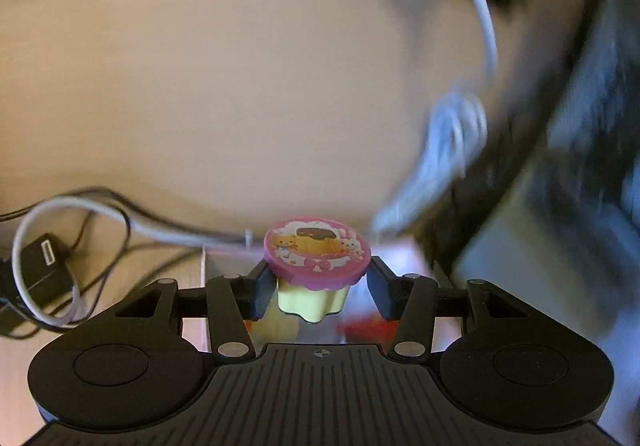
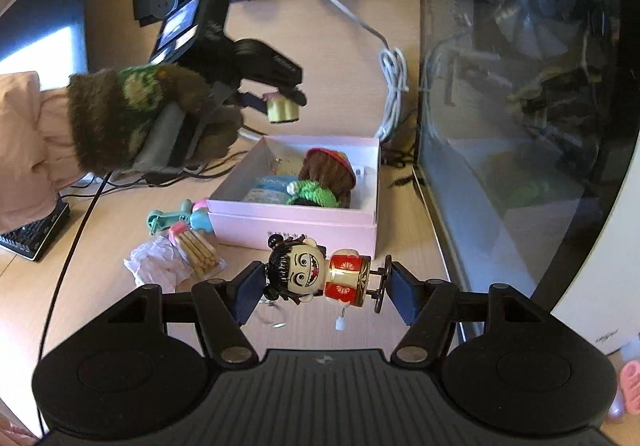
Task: Organize objects
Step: 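Lower the yellow cup into the pink box with the left tool while the right holds the boy figure, then carry the boy figure to the pink box and open the right tool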
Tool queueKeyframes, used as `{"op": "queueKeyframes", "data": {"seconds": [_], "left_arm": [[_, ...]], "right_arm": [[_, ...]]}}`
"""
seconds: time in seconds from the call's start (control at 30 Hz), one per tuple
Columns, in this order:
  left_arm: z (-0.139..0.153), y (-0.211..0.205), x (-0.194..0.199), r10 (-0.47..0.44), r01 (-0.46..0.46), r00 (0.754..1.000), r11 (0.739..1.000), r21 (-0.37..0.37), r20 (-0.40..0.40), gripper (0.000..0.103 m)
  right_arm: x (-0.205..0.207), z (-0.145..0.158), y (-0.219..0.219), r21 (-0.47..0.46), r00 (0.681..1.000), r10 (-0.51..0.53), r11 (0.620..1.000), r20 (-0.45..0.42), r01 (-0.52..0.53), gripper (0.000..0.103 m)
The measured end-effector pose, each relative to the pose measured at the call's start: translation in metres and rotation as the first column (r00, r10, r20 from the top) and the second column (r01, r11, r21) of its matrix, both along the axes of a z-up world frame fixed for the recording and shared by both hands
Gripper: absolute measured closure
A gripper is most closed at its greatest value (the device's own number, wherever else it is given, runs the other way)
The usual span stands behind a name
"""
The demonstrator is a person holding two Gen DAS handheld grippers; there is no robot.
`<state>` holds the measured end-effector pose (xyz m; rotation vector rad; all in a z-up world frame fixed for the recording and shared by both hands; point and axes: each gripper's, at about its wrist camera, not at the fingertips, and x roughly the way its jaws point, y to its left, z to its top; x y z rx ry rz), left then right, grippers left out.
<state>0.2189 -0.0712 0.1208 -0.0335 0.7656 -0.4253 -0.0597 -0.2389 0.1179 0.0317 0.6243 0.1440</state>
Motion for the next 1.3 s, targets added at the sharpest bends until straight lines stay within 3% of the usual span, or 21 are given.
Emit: {"op": "queueKeyframes", "data": {"seconds": [0.07,0.13,0.17,0.23,0.3,0.37,0.43,0.5,0.57,0.67,0.73,0.83,0.97,1.1,1.13,1.2,1.3], "left_arm": [[-0.008,-0.008,-0.012,-0.053,0.046,0.996,0.994,0.102,0.067,0.048],[-0.012,-0.004,-0.020,-0.043,0.030,0.988,0.996,0.090,0.151,0.049],[-0.014,-0.003,-0.021,-0.039,0.028,0.987,0.997,0.074,0.153,0.049],[-0.022,-0.005,-0.017,-0.049,0.042,0.993,0.996,0.077,0.105,0.049],[-0.038,-0.014,-0.012,-0.079,0.080,0.997,0.982,0.171,-0.014,0.047],[-0.052,-0.019,-0.009,-0.066,0.084,0.995,0.965,0.248,-0.078,0.050],[-0.054,-0.011,-0.016,-0.040,0.046,0.999,0.976,0.211,-0.030,0.049],[-0.047,0.005,-0.023,0.015,-0.017,1.000,0.992,0.128,0.017,0.050],[-0.040,0.008,-0.023,0.036,-0.037,0.999,0.996,0.076,0.014,0.050],[-0.030,0.016,-0.040,0.015,-0.016,1.000,0.997,0.077,0.020,0.050],[-0.023,0.029,-0.066,0.007,-0.009,0.999,0.998,0.057,0.037,0.050],[-0.015,0.058,-0.110,0.013,-0.012,1.000,0.999,-0.030,0.029,0.050],[-0.017,0.091,-0.159,0.046,-0.046,0.999,0.993,-0.110,-0.006,0.050],[-0.031,0.118,-0.191,0.087,-0.097,0.993,0.986,-0.134,-0.077,0.051],[-0.034,0.124,-0.197,0.100,-0.110,0.991,0.986,-0.124,-0.086,0.051],[-0.040,0.139,-0.210,0.141,-0.151,0.985,0.983,-0.102,-0.099,0.051],[-0.049,0.159,-0.220,0.190,-0.204,0.972,0.974,-0.096,-0.140,0.051]], "right_arm": [[0.006,-0.002,0.000,0.000,1.000,-0.005,1.000,-0.023,0.005,0.037],[0.011,-0.002,0.002,-0.014,1.000,-0.003,1.000,-0.031,0.002,0.037],[0.012,0.000,0.003,-0.021,1.000,0.000,1.000,-0.031,-0.001,0.037],[0.011,0.001,0.006,-0.024,1.000,0.009,1.000,-0.026,-0.010,0.036],[0.010,0.000,0.008,-0.039,0.999,0.017,0.999,-0.027,-0.018,0.037],[0.009,-0.003,0.010,-0.059,0.999,0.017,0.998,-0.037,-0.019,0.037],[0.007,-0.007,0.010,-0.060,0.999,0.011,0.998,-0.049,-0.014,0.036],[0.004,-0.009,0.009,-0.054,0.998,0.001,0.999,-0.056,-0.004,0.036],[0.003,-0.011,0.006,-0.044,0.998,-0.007,0.999,-0.057,0.004,0.036],[0.002,-0.013,0.005,-0.036,0.998,-0.015,0.999,-0.054,0.013,0.036],[0.004,-0.012,0.004,-0.020,0.999,-0.017,1.000,-0.048,0.016,0.036],[0.014,-0.006,0.005,-0.002,1.000,-0.008,1.000,-0.026,0.008,0.036],[0.050,0.022,0.015,0.013,0.998,0.016,1.000,0.068,-0.017,0.036],[0.112,0.059,0.033,0.006,0.978,0.015,1.000,0.206,-0.017,0.036],[0.131,0.066,0.038,0.010,0.973,0.005,1.000,0.232,-0.008,0.029],[0.157,0.074,0.044,0.016,0.971,-0.023,1.000,0.237,0.020,0.020],[0.158,0.072,0.049,0.060,0.974,-0.007,0.998,0.227,-0.007,0.016]]}}
